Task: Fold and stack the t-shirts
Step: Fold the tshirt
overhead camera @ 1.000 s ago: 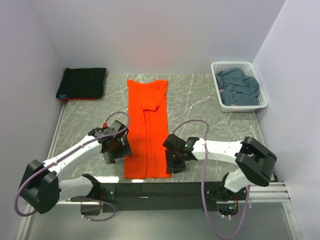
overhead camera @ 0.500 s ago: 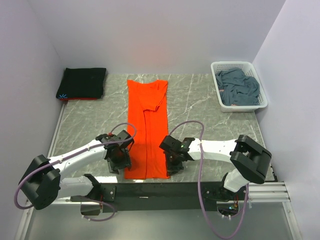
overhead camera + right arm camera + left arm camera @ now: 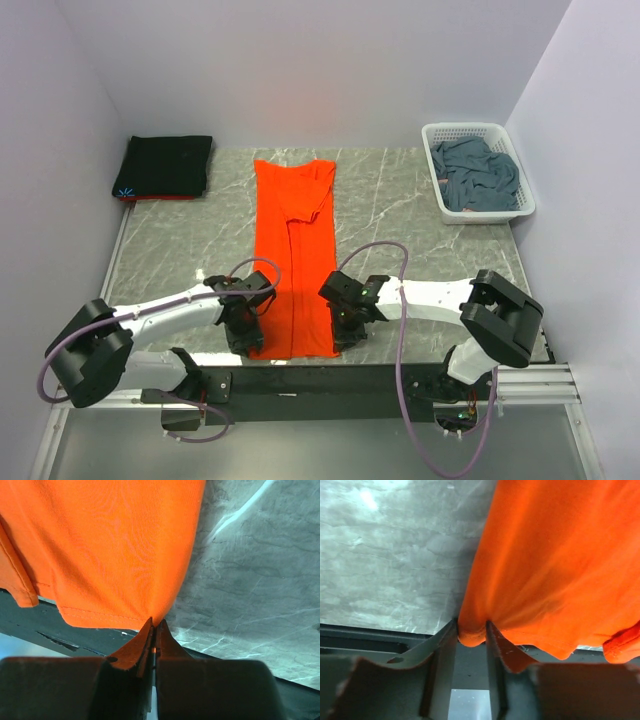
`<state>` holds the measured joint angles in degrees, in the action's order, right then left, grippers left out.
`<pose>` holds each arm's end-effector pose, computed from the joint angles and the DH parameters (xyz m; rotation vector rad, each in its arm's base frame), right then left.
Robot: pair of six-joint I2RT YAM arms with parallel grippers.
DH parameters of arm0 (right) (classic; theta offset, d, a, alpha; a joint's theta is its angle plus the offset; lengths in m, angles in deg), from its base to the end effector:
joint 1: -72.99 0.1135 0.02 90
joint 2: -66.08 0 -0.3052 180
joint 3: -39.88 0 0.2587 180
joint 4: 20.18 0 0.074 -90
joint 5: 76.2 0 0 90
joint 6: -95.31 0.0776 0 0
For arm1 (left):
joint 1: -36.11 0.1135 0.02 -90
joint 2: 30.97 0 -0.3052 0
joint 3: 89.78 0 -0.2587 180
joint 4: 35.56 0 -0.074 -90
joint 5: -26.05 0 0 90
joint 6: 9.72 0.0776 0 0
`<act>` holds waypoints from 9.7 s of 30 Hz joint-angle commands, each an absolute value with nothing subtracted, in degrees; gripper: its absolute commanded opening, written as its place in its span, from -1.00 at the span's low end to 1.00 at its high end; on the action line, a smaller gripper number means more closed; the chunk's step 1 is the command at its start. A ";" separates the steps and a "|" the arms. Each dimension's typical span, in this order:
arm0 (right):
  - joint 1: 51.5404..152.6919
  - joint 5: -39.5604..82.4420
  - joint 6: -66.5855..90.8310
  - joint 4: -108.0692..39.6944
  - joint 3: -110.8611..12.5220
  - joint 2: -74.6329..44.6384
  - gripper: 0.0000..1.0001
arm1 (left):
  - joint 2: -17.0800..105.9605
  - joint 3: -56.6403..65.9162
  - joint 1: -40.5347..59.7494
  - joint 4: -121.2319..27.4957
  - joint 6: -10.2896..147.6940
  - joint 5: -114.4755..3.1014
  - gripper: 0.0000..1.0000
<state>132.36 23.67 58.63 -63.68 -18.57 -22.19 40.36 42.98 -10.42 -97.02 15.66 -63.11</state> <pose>0.1304 0.2463 0.1458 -0.2014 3.0724 0.5230 0.1163 -0.1243 0.1459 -0.4877 3.0692 -0.1125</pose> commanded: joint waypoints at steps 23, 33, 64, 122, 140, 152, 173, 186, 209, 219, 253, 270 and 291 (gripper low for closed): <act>128.21 17.68 48.56 -79.03 -27.30 -15.48 -1.00 | 38.90 30.78 -5.84 -100.29 20.24 -58.48 -0.99; 117.03 10.38 38.63 -77.54 -43.22 -24.43 -1.00 | 49.27 18.19 7.36 -97.15 32.02 -67.80 -0.99; 109.82 5.45 33.08 -66.99 -52.37 -36.39 -1.00 | 60.53 13.61 15.45 -78.78 39.06 -72.48 -0.99; 109.46 13.62 34.04 -48.02 -42.89 -32.00 -0.66 | 48.31 22.56 6.50 -71.66 31.59 -70.90 -0.14; 112.54 14.42 34.23 -38.69 -43.32 -44.39 -0.79 | 62.46 28.90 0.60 -67.34 31.59 -68.96 -0.71; 108.50 8.01 27.55 -41.94 -57.26 -52.82 -0.78 | 61.41 33.39 0.60 -67.60 31.68 -65.53 -0.74; 105.94 31.37 33.60 -31.40 -33.94 -29.03 -0.70 | 46.12 26.97 0.86 -74.11 29.92 -74.84 0.05; 111.92 36.47 38.88 -24.11 -19.59 -21.01 -0.73 | 52.69 28.12 7.28 -65.50 26.05 -73.53 -0.28; 112.72 40.52 42.05 -11.53 -17.75 -39.30 -0.95 | 68.00 18.72 10.53 -63.30 29.48 -82.32 -0.68; 112.89 39.64 40.20 -14.78 -18.53 -37.63 -0.95 | 79.24 0.36 16.15 -67.51 35.01 -80.83 -0.62; 104.99 48.16 45.56 -24.19 -7.38 -31.14 -0.58 | 39.10 52.72 10.88 -70.14 15.60 -56.31 -0.47; 103.32 60.82 46.70 -9.89 -7.38 -30.58 -0.59 | 29.41 52.01 10.79 -67.62 18.06 -51.82 -0.37; 103.73 32.37 36.33 -49.90 -14.30 -11.35 -0.10 | 21.94 45.78 9.30 -88.09 16.29 -66.85 -0.16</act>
